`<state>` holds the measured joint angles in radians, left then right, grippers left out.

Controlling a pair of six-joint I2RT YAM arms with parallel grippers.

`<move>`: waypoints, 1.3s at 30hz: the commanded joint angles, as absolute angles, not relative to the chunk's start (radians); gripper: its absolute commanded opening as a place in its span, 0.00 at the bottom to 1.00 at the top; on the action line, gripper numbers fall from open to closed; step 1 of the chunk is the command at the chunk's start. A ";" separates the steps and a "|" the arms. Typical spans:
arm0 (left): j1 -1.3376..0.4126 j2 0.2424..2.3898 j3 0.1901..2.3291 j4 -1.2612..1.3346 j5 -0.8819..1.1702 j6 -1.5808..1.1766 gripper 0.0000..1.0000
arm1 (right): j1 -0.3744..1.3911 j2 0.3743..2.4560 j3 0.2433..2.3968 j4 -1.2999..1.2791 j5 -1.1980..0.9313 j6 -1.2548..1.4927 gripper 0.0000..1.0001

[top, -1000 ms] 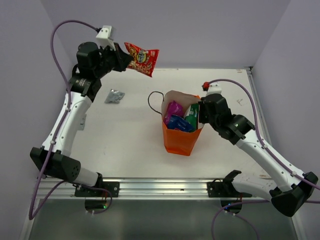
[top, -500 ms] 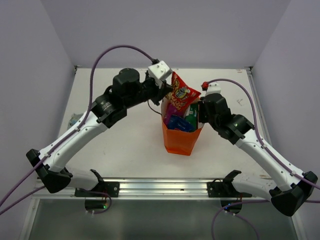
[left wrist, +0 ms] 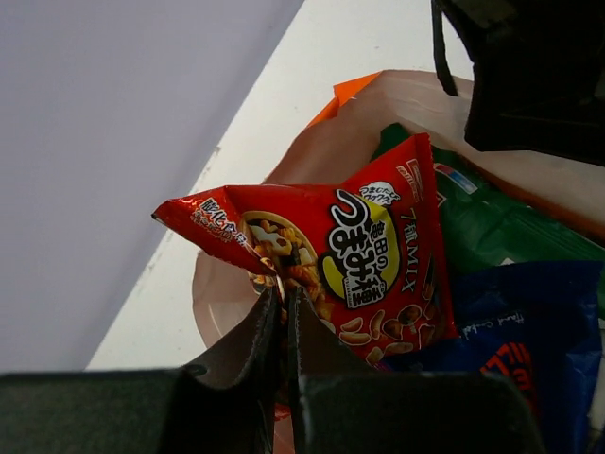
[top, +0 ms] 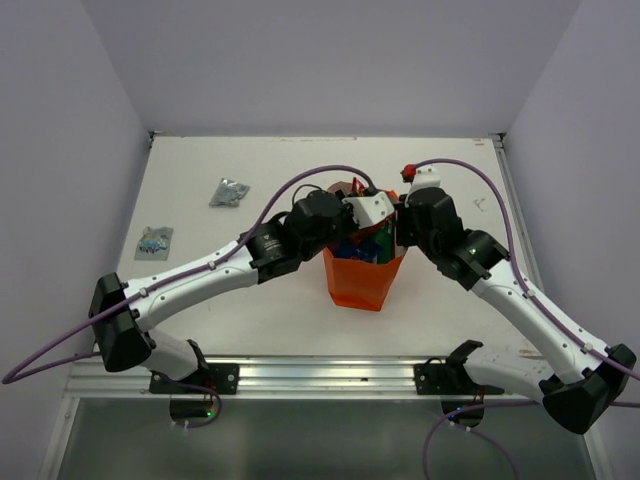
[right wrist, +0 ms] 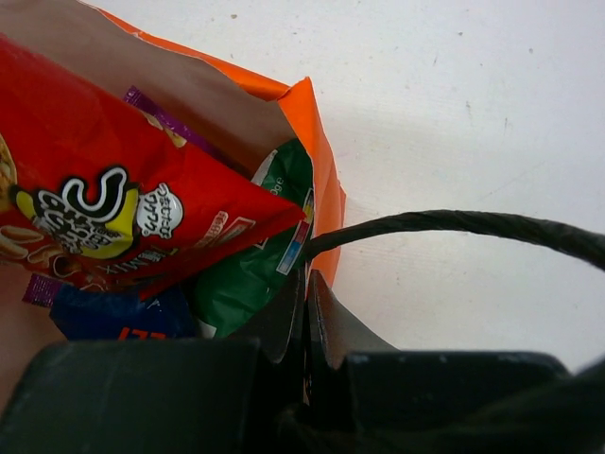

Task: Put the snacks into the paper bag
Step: Place the snack in the paper bag.

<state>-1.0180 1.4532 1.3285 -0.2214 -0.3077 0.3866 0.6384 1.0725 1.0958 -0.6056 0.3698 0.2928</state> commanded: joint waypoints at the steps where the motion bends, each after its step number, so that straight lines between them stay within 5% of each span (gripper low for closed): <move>1: -1.022 1.465 1.305 0.018 -0.403 0.518 0.00 | 0.635 1.071 1.129 -0.594 0.334 0.273 0.00; 20: -1.040 1.517 1.146 0.428 -0.373 0.765 0.00 | 0.635 1.029 1.108 -0.564 0.287 0.276 0.00; 29: -1.048 1.482 1.213 0.269 -0.321 0.640 0.00 | 0.637 1.022 1.109 -0.563 0.295 0.268 0.00; 39: -1.039 1.456 1.486 -0.223 -0.200 0.502 0.00 | 0.635 1.000 1.112 -0.568 0.307 0.249 0.00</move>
<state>-1.0431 1.5131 1.3876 -0.0753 -0.2760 0.5663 0.6338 1.0393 1.0950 -0.6117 0.3199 0.2756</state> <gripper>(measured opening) 0.077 0.012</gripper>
